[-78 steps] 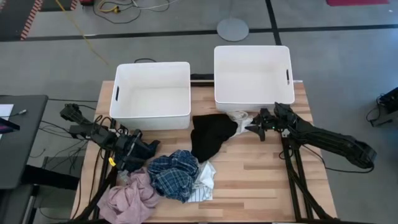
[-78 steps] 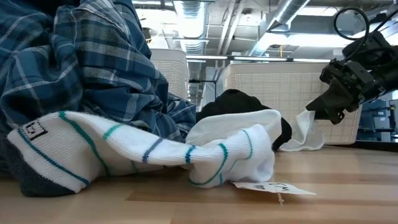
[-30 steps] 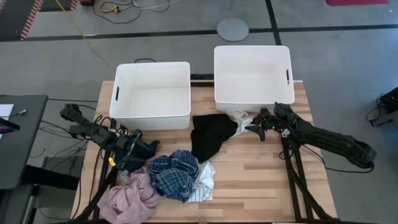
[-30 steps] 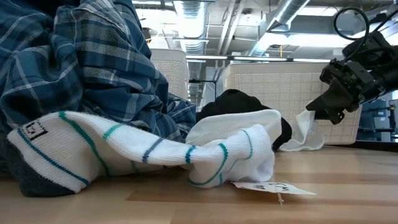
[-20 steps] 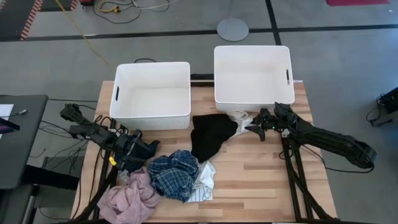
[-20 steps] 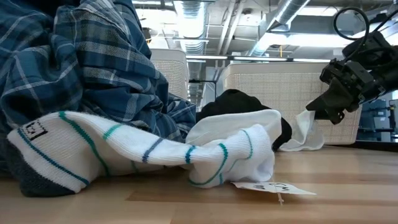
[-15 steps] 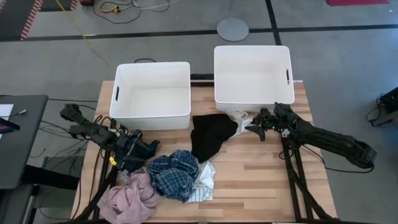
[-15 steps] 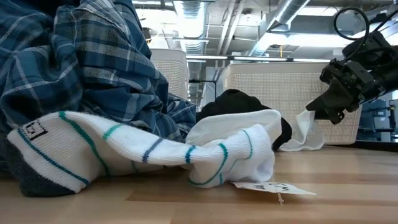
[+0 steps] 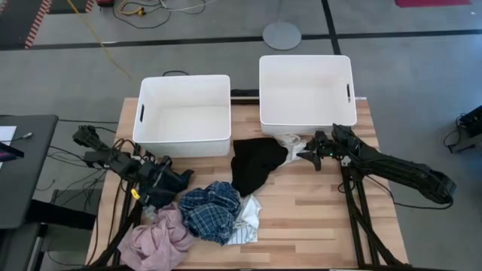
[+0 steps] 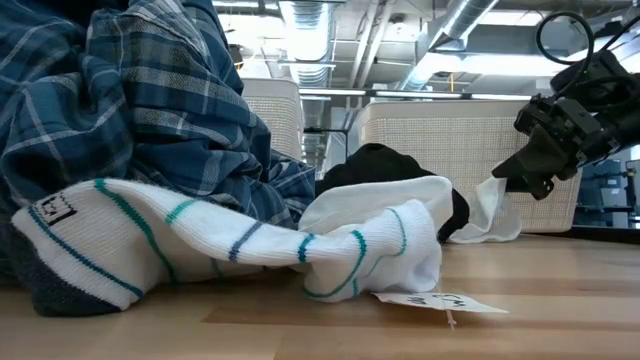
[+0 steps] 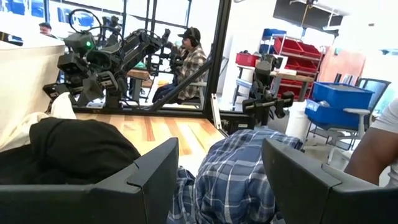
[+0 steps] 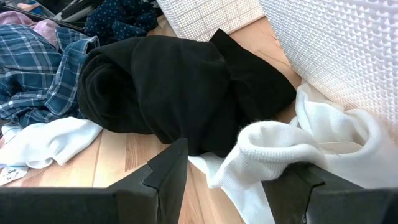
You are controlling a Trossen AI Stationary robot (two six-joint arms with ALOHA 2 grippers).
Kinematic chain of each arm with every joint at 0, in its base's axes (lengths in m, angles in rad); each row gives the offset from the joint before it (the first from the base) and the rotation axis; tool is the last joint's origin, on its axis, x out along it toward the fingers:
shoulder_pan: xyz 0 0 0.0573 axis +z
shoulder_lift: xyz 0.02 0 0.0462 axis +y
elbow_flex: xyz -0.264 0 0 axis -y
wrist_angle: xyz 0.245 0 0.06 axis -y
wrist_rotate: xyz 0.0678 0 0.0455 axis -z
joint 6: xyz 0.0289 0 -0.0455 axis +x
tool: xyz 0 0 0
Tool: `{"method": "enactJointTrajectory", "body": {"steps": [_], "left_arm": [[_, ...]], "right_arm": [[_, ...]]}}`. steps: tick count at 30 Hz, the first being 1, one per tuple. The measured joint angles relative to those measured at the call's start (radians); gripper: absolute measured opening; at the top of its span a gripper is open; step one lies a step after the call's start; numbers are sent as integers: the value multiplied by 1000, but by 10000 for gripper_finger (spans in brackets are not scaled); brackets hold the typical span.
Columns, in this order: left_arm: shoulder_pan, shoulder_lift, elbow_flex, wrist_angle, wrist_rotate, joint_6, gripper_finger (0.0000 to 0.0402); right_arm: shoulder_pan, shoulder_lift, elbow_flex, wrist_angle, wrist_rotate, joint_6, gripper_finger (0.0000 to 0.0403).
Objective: Sort clothes
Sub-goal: Put the blue patterned polo shirt into the left laundry bin
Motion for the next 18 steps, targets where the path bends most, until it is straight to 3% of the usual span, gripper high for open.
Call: {"method": "enactJointTrajectory", "body": {"steps": [18], "left_arm": [[0,0,0,144,0,-11,224]], "right_arm": [[0,0,0,0,0,0,207]]}}
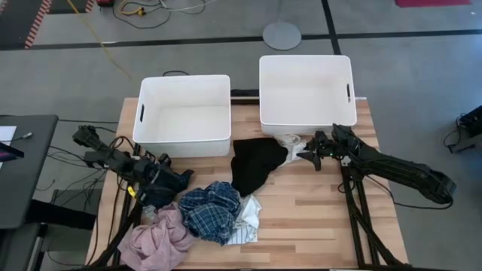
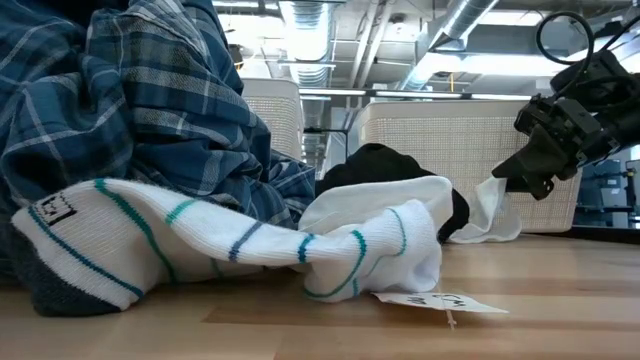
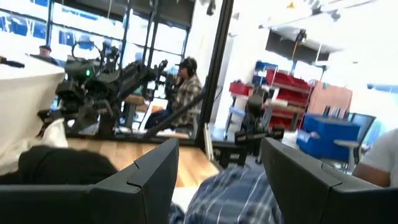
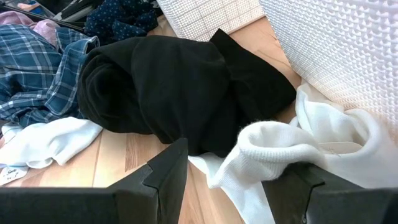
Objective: Sort clothes
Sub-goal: Put the blue patterned polo shirt into the left laundry bin
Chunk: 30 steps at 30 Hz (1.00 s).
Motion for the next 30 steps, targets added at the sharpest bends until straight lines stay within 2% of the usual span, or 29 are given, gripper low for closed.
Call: {"method": "enactJointTrajectory", "body": {"steps": [5,10,18,24,27,30], "left_arm": [[0,0,0,82,1,-2,224],[0,0,28,72,0,31,224],[0,0,41,102,3,-8,224],[0,0,44,332,36,35,224],[0,0,45,473,48,141,224],[0,0,53,547,65,275,224]], "right_arm": [[0,0,0,0,0,0,207],[0,0,0,0,0,0,207],[0,0,0,0,0,0,207],[0,0,0,0,0,0,207],[0,0,0,0,0,0,207],[0,0,0,0,0,0,207]]}}
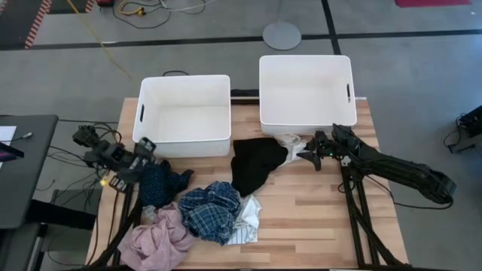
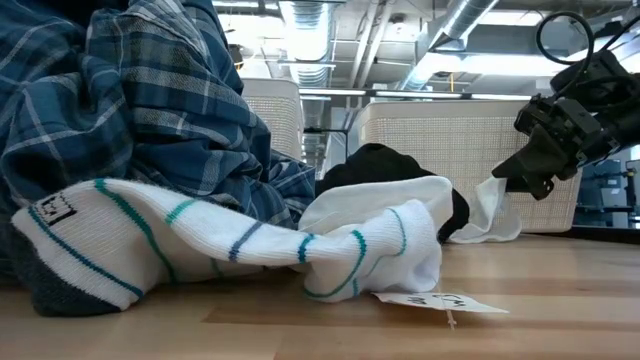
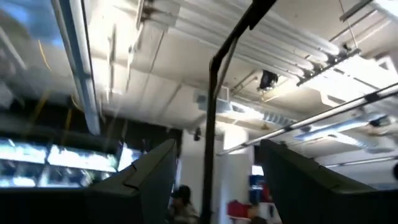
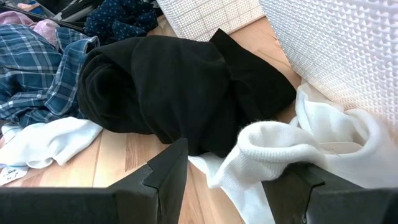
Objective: Sort clothes
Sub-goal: Put the blue patterned polo shirt into the left laundry bin
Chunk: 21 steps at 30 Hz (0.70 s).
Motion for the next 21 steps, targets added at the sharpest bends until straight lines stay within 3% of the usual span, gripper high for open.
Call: {"method": "enactJointTrajectory", "body": {"steps": [4,8,13,21], "left_arm": [[0,11,64,-30,-10,132,224],[0,60,176,-117,-20,166,230],[0,173,380,-396,-36,118,244],[0,468,713,-798,-58,38,241]], "right_arm": [[0,0,0,0,0,0,207],[0,0,0,0,0,0,207],[0,0,0,0,0,0,207],[0,0,0,0,0,0,207]]}}
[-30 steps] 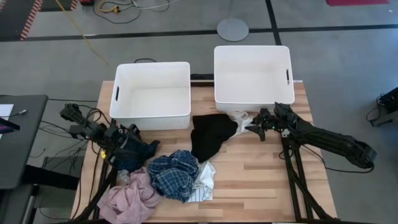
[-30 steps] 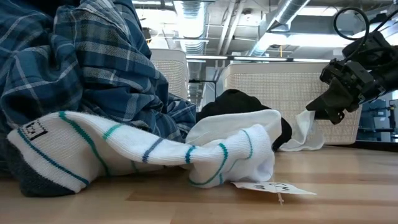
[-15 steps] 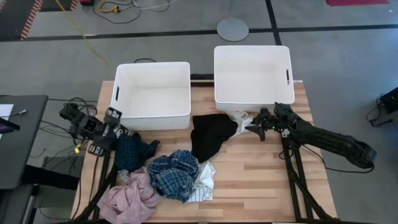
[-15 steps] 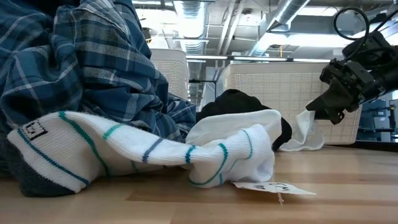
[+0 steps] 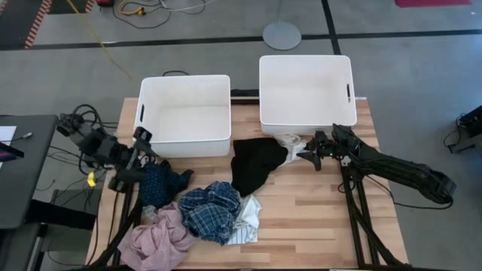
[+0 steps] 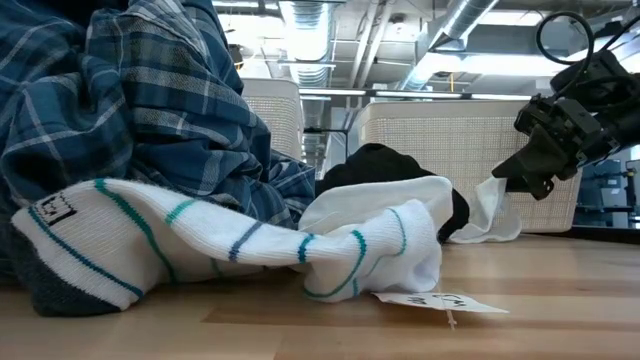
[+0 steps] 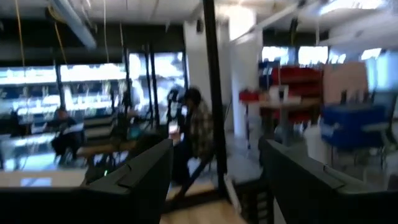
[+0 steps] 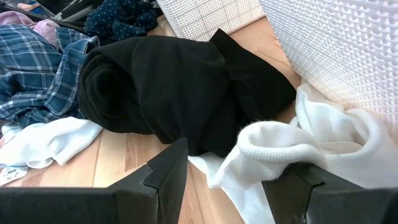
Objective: Sort clothes
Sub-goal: Put the blue patterned polo shirt into the left laundry bin
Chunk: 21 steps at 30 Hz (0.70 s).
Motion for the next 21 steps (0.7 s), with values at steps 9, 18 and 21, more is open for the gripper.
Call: {"method": "enactJointTrajectory", "body": {"steps": [9,18,21], "left_arm": [[0,328,257,-334,-58,-65,264],[0,532,398,-581,-39,-186,327],[-3,572,399,-592,-18,-218,331]], "right_arm": [[0,0,0,0,0,0,207],[0,0,0,0,0,0,207],[0,0,0,0,0,0,207]]}}
